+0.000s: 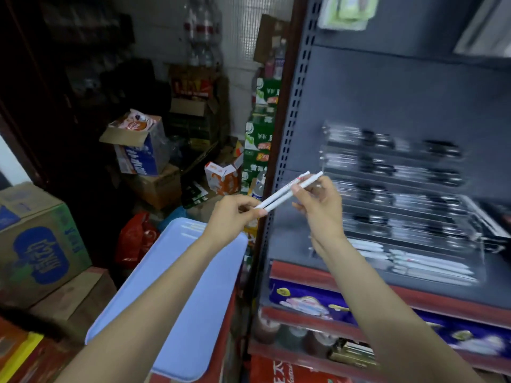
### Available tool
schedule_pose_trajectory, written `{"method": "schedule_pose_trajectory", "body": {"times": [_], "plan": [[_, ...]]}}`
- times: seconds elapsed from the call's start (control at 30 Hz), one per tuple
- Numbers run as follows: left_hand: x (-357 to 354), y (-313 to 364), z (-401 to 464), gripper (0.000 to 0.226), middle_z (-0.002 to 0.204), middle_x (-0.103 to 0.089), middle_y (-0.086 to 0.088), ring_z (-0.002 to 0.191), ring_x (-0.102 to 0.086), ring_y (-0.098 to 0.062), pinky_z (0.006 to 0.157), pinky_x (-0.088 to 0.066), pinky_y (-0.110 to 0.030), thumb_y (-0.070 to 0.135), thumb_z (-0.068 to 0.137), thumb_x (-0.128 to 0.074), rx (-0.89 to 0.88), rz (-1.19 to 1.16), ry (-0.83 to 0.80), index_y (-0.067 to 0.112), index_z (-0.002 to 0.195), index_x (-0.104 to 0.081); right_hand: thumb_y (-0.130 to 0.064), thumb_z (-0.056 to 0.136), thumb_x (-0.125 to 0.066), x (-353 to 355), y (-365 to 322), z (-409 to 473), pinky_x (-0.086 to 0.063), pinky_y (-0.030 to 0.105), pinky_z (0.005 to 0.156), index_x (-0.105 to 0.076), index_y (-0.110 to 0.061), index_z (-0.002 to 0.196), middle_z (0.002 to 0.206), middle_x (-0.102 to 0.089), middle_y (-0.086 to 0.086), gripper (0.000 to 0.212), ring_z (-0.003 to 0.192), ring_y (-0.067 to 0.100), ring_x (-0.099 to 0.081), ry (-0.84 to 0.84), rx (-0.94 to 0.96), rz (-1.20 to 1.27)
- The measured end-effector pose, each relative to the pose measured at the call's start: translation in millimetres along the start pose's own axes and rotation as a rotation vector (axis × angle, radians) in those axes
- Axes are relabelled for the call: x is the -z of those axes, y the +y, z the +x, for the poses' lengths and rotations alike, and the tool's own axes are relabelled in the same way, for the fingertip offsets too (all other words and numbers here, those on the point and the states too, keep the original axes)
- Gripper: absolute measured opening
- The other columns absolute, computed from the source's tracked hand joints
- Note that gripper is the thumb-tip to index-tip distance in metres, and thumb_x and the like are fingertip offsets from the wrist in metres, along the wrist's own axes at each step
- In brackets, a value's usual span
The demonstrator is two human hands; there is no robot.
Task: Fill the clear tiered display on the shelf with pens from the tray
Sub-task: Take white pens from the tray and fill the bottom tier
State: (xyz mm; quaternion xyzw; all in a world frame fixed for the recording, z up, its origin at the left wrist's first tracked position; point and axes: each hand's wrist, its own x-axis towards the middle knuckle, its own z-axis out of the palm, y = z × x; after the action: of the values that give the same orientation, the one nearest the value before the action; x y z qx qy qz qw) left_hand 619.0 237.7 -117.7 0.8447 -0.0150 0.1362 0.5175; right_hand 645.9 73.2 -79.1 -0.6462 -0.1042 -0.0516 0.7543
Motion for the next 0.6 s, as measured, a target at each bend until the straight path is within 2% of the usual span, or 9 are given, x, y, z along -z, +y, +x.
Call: {"method": "schedule_pose_trajectory", "body": {"times": [0.1,0.2,0.27,0.33,0.37,0.4,0.47,0.53,0.6], "plan": [[-46,38,-6,0.009,0.056,-0.058,0.015,0.052,-0.047,0.002,0.053,-0.034,-0.014,0.022,0.082,-0.07,-0.032,-0.054,-0.037,0.026,0.074,-0.067,0.001,0.088,-0.058,41,-18,-8,-0.056,0.024,0.067,-0.045,-0.022,0.092,0.084,-0.067,0.0,0.027,0.075,0.006,-0.067,0.032,0.007,0.053],[-88,72,-12,0.028,0.046,-0.051,0.019,0.048,-0.045,0.003,0.05,-0.03,-0.011,0.023,0.081,-0.07,-0.084,-0.022,-0.109,0.036,0.06,-0.058,0.004,0.088,-0.057,82,-33,-11,-0.056,0.038,0.079,-0.048,-0.014,0.096,0.085,-0.07,0.005,0.021,0.08,0.017,-0.069,0.064,-0.01,0.07],[-111,88,-14,0.025,0.053,-0.058,0.02,0.055,-0.053,0.004,0.056,-0.038,-0.01,0.024,0.081,-0.071,-0.102,-0.021,-0.163,0.037,0.062,-0.06,0.002,0.086,-0.06,112,-43,-14,-0.055,0.043,0.08,-0.056,-0.007,0.09,0.085,-0.07,0.015,0.01,0.078,0.024,-0.069,0.058,-0.028,-0.012],[-127,107,-13,0.005,0.077,-0.068,0.013,0.074,-0.064,-0.002,0.07,-0.049,-0.015,0.024,0.085,-0.067,-0.088,-0.14,-0.158,0.028,0.083,-0.067,-0.003,0.084,-0.064,143,-53,-15,-0.054,0.04,0.073,-0.062,-0.001,0.087,0.089,-0.069,0.026,0.004,0.075,0.032,-0.066,0.026,-0.018,-0.167],[-134,118,-10,0.01,0.087,-0.069,0.007,0.079,-0.065,-0.004,0.074,-0.05,-0.015,0.023,0.088,-0.063,-0.087,-0.197,-0.119,0.022,0.097,-0.066,-0.005,0.083,-0.066,156,-57,-15,-0.052,0.036,0.07,-0.063,0.0,0.088,0.09,-0.069,0.027,0.007,0.074,0.033,-0.066,-0.016,0.007,-0.267],[-138,128,-8,0.018,0.091,-0.068,0.004,0.08,-0.064,-0.004,0.074,-0.05,-0.013,0.022,0.09,-0.06,-0.097,-0.241,-0.078,0.018,0.107,-0.064,-0.006,0.082,-0.068,167,-61,-15,-0.051,0.032,0.069,-0.066,-0.003,0.088,0.088,-0.071,0.021,0.007,0.074,0.028,-0.067,-0.074,0.038,-0.377],[-148,147,-4,0.021,0.087,-0.068,0.001,0.076,-0.064,-0.004,0.072,-0.052,-0.014,0.017,0.09,-0.06,-0.134,-0.279,-0.044,0.016,0.111,-0.063,-0.006,0.081,-0.069,185,-68,-14,-0.05,0.027,0.075,-0.071,-0.012,0.089,0.083,-0.071,0.002,0.011,0.077,0.014,-0.067,-0.18,0.106,-0.594],[-158,158,-1,0.013,0.079,-0.067,-0.006,0.073,-0.065,-0.012,0.074,-0.055,-0.025,0.009,0.088,-0.061,-0.141,-0.299,-0.06,0.01,0.1,-0.066,-0.008,0.079,-0.071,198,-73,-13,-0.051,0.028,0.082,-0.073,-0.015,0.092,0.083,-0.07,-0.007,0.015,0.081,0.009,-0.067,-0.229,0.138,-0.717],[-168,161,1,0.006,0.077,-0.066,-0.013,0.07,-0.065,-0.018,0.074,-0.056,-0.03,0.004,0.086,-0.062,-0.127,-0.318,-0.061,0.005,0.091,-0.066,-0.009,0.079,-0.071,211,-76,-10,-0.052,0.03,0.086,-0.074,-0.016,0.095,0.086,-0.072,-0.005,0.018,0.084,0.011,-0.067,-0.226,0.151,-0.756]]}}
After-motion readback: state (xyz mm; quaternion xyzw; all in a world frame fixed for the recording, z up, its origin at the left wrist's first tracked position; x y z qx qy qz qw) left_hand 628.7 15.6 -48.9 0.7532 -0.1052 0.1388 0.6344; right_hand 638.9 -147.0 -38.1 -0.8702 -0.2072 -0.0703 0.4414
